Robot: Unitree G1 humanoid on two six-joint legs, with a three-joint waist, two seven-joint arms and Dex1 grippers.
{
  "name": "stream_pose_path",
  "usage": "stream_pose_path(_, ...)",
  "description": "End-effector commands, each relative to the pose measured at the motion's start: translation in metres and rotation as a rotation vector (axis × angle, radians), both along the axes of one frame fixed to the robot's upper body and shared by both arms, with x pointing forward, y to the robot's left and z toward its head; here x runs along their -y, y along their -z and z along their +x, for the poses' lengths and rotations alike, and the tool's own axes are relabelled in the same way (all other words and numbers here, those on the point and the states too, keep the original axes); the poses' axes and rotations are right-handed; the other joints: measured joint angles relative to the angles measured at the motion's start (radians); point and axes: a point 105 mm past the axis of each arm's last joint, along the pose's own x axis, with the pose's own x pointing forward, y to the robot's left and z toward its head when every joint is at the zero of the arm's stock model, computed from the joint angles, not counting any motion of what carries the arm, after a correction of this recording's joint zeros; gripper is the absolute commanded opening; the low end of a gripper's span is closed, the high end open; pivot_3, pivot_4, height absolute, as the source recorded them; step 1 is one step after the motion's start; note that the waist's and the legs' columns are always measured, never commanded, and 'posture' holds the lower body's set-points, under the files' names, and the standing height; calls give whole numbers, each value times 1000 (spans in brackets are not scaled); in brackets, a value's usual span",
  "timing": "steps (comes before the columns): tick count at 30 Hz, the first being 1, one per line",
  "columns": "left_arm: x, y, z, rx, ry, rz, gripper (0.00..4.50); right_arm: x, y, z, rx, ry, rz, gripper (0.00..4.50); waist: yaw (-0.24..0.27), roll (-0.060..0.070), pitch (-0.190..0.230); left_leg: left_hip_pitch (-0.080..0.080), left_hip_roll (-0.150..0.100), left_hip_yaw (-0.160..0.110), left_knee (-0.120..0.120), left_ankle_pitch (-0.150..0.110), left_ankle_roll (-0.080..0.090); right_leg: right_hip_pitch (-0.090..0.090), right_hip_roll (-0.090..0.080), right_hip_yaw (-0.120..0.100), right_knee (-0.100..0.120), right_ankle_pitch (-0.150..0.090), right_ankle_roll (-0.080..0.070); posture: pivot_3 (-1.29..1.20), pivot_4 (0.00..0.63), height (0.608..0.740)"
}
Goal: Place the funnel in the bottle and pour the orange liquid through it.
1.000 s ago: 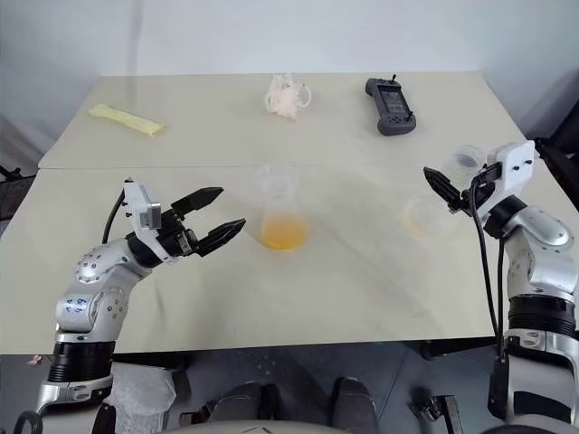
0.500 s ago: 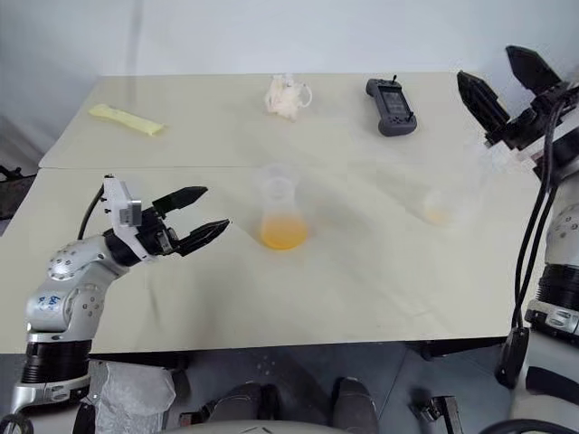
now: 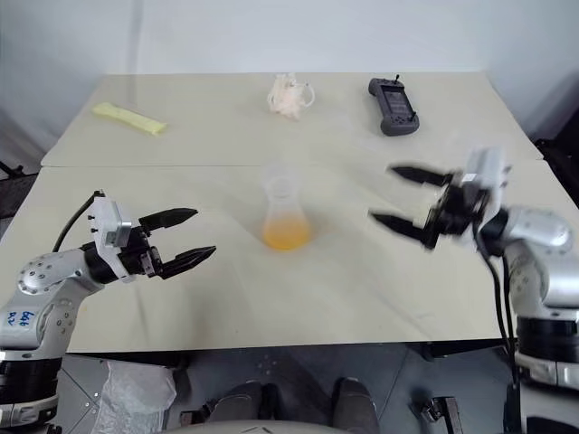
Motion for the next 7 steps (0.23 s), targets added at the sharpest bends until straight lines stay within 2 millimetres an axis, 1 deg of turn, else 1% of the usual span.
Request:
stream_pose_path(1, -12, -1, -7, 56, -36, 57, 4500, 7, 17, -14, 37, -48, -87, 4477, 4, 0, 0, 1, 0, 0, 0, 0, 0, 0, 0, 0, 0, 0, 0, 0, 150, 740)
stream_pose_path(2, -16, 3, -8, 69, -69, 77, 4500, 14, 29, -15, 25, -35, -110, 4477, 5, 0, 0, 1, 0, 0, 0, 0, 0, 0, 0, 0, 0, 0, 0, 0, 150, 740)
stream_pose_path(4, -23, 10, -12, 82, -129, 97, 4500, 27, 44, -12, -33, 16, -115, 4477, 5, 0, 0, 1, 0, 1, 0, 0, 0, 0, 0, 0, 0, 0, 0, 0, 150, 740)
stream_pose_path(5, -26, 13, -14, 87, -148, 101, 4500, 32, 45, -9, -30, 50, -94, 4477, 4, 0, 0, 1, 0, 1, 0, 0, 0, 0, 0, 1, 0, 0, 0, 0, 150, 740)
stream_pose_path(7, -28, 14, -18, 90, -170, 94, 4500, 35, 46, -6, -8, 72, -74, 4477, 4, 0, 0, 1, 1, 1, 0, 0, 0, 0, 0, 1, 0, 0, 0, 0, 150, 740)
